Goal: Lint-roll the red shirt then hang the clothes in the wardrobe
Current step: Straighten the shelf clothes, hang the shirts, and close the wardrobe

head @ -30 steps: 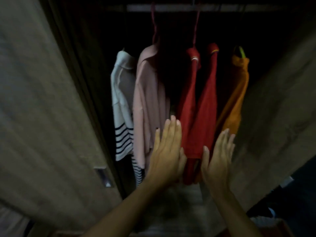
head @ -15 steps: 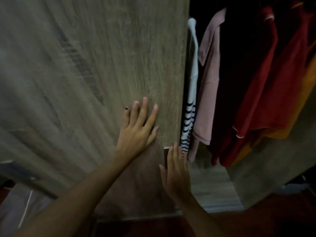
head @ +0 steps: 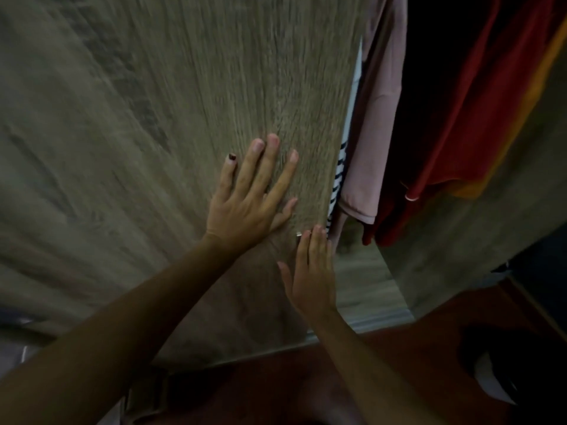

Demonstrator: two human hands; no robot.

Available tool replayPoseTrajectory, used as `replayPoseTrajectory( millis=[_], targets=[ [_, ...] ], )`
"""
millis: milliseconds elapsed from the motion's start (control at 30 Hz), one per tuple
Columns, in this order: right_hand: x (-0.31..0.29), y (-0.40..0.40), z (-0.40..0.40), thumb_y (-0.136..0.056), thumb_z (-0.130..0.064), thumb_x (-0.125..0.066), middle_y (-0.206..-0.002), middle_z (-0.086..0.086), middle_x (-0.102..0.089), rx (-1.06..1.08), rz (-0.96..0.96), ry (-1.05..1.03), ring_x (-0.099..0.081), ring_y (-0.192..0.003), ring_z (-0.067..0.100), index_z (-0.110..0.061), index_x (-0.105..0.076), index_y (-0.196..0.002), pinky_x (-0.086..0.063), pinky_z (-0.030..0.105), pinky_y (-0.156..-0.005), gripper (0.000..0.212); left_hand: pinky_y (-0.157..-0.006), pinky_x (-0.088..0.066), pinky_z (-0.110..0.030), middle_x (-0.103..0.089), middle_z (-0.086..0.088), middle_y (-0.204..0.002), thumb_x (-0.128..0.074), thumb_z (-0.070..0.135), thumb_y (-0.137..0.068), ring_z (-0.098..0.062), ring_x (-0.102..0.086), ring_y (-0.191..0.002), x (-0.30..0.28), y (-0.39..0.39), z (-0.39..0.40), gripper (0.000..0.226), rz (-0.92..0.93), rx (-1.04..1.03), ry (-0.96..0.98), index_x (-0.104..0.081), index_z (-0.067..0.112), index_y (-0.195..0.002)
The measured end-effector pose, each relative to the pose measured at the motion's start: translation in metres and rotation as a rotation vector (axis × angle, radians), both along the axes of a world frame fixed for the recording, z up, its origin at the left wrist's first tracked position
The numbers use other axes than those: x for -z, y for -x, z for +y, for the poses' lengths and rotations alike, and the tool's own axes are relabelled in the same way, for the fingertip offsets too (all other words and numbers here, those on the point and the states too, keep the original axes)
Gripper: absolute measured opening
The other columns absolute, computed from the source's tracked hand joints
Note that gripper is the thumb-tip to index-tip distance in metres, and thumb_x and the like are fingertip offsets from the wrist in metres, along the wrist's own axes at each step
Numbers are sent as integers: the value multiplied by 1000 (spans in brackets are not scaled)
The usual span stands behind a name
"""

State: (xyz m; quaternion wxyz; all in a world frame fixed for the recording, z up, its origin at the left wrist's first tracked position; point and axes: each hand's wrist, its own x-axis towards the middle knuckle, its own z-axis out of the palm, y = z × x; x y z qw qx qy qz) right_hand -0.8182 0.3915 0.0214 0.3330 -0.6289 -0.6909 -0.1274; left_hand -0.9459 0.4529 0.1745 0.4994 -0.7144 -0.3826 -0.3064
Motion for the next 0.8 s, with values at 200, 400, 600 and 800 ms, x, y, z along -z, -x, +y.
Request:
replayPoseTrajectory(
  millis=[200, 400, 600, 800],
  targets=[
    [3, -40, 1, -98, -50, -36, -157, 18, -6, 25, -45, 24, -2, -148, 29, -4, 8, -151, -16, 46, -119, 83, -116, -7, -45, 5, -17, -158, -44, 55, -92, -29, 3, -147, 0, -37, 2, 77, -4, 25, -17, -19, 12, -150],
    [-2, -100, 3, -98, -51, -33, -157, 19, -8, 76, -45, 42, -5, -147, 29, -3, 6, -151, -16, 45, -119, 81, -117, -3, -45, 5, -19, -158, -41, 53, -94, -29, 4, -147, -1, -100, 7, 73, 6, 46, -5, -19, 12, -150],
    [-7, -179, 6, -98, -51, -36, -157, 19, -12, 96, -45, 76, -9, -147, 29, -3, 4, -151, -22, 47, -117, 82, -115, -9, -45, 4, -20, -157, -38, 51, -96, -30, 3, -147, -3, -180, 14, 70, 8, 87, 7, -19, 11, -150],
    [-9, -271, 11, -96, -55, -33, -157, 18, -6, 115, -85, 147, -7, -147, 28, -4, 10, -150, -24, 47, -117, 86, -115, -9, -44, -4, -16, -157, -38, 50, -96, -29, 3, -147, -3, -267, 20, 69, 5, 120, 7, -20, 11, -150]
  ],
)
